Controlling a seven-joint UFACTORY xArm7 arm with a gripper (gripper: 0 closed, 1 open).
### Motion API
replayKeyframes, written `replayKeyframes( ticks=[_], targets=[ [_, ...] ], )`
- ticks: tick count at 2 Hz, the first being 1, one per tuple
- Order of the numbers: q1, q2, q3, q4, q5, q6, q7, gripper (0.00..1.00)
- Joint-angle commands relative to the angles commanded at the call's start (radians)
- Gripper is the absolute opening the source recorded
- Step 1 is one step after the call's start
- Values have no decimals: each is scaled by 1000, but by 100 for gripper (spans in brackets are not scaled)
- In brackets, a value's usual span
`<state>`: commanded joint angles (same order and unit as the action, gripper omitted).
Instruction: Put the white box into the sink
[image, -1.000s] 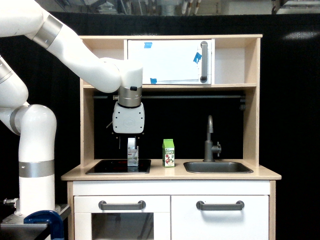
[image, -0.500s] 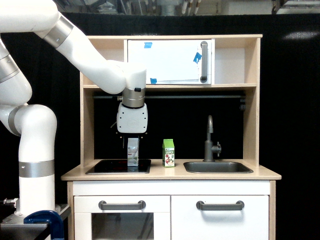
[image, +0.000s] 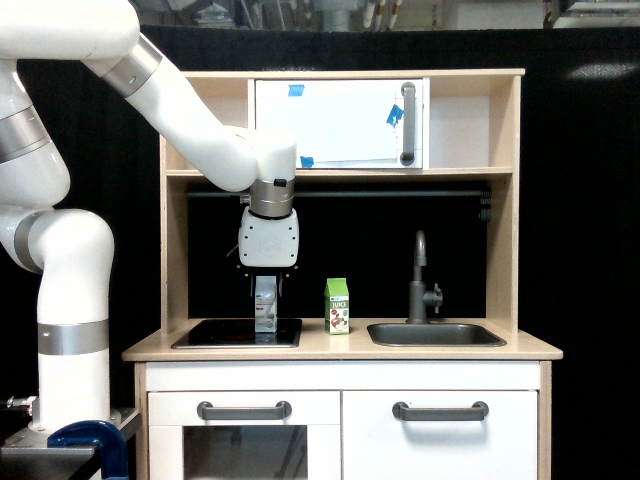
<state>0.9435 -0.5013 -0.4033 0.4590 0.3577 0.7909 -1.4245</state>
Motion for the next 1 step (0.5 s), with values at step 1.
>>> replayKeyframes(
  ticks=[1],
  targets=[
    [37, 53, 17, 12, 46, -48, 1, 100]
  ],
)
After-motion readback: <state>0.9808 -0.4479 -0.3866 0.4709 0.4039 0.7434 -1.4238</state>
